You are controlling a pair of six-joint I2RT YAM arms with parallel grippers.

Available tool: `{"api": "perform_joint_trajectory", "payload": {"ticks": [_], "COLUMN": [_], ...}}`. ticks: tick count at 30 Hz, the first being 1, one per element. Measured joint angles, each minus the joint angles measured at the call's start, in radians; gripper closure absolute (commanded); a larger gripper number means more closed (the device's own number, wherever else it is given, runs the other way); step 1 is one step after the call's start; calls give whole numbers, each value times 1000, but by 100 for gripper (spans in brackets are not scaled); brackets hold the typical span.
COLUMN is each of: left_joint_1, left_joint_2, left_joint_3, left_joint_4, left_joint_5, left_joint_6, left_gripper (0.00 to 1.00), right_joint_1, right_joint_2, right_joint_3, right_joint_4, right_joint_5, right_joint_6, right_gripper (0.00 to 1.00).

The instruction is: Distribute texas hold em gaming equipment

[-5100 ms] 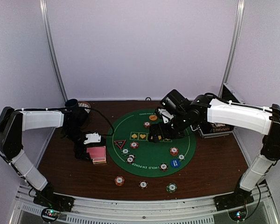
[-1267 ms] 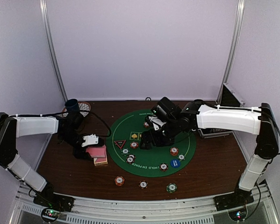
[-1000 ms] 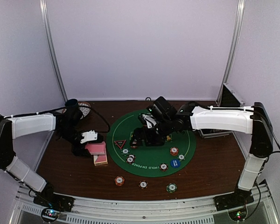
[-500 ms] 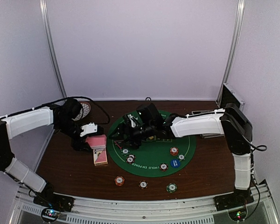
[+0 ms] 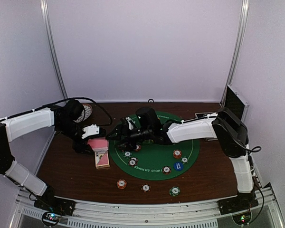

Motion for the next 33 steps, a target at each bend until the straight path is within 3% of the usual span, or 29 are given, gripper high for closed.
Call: {"api": "perform_joint_trajectory", "payload": {"ticks": [19, 31, 32, 33], "left_joint_1": [-8, -12, -12, -12], "left_joint_2": [0, 0, 0, 0], "left_joint_3": [27, 27, 27, 27], "left_joint_4": [-18, -27, -29, -31], "left_joint_5": [2, -1, -2, -3], "left_joint_6": [0, 0, 0, 0], "left_gripper": [100, 100, 96, 80], "right_joint_1": [23, 31, 31, 31], "right_joint_2": [115, 183, 184, 184], "right_joint_3": [116, 156, 157, 158], "right_joint_4": [76, 165, 169, 174], "right_joint_5": [-23, -41, -43, -44], "right_joint_6": [87, 187, 194, 201], "right_gripper": [35, 72, 76, 79]}}
